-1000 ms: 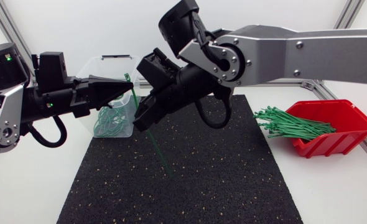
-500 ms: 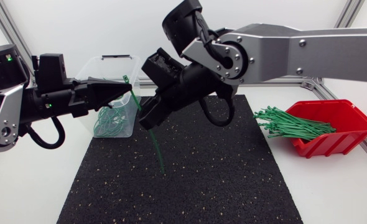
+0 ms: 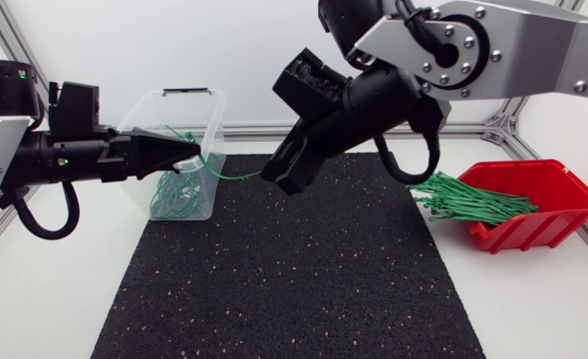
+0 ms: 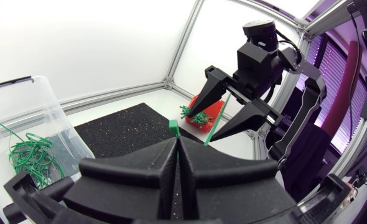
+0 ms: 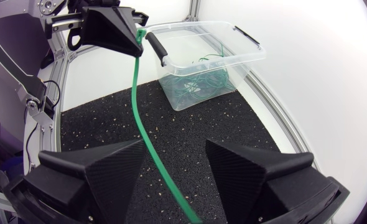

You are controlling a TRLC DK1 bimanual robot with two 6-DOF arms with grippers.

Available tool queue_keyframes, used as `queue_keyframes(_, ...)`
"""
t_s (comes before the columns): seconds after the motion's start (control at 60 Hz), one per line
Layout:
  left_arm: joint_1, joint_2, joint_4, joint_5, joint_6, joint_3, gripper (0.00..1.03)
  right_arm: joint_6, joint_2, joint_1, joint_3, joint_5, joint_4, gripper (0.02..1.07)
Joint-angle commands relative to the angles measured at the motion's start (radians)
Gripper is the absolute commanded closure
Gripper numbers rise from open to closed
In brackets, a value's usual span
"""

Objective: Take a green cable tie from the red box, thread the tail through the head to close it, then place it in the transparent bin on the left.

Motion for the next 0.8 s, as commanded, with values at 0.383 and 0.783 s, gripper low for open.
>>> queue_keyframes(0.383,0.047,-0.057,-0.044,-0.010,0.029,0.066,1.00,-0.071,-0.191,0.001,-0.223,0.027,-0.038,0.07)
queue_keyframes(0.783,0.090,-0.082,-0.207,-0.010,0.084,0.185,1.00,-0.211,-0.271,-0.071,-0.423,0.076,-0.059,0.07)
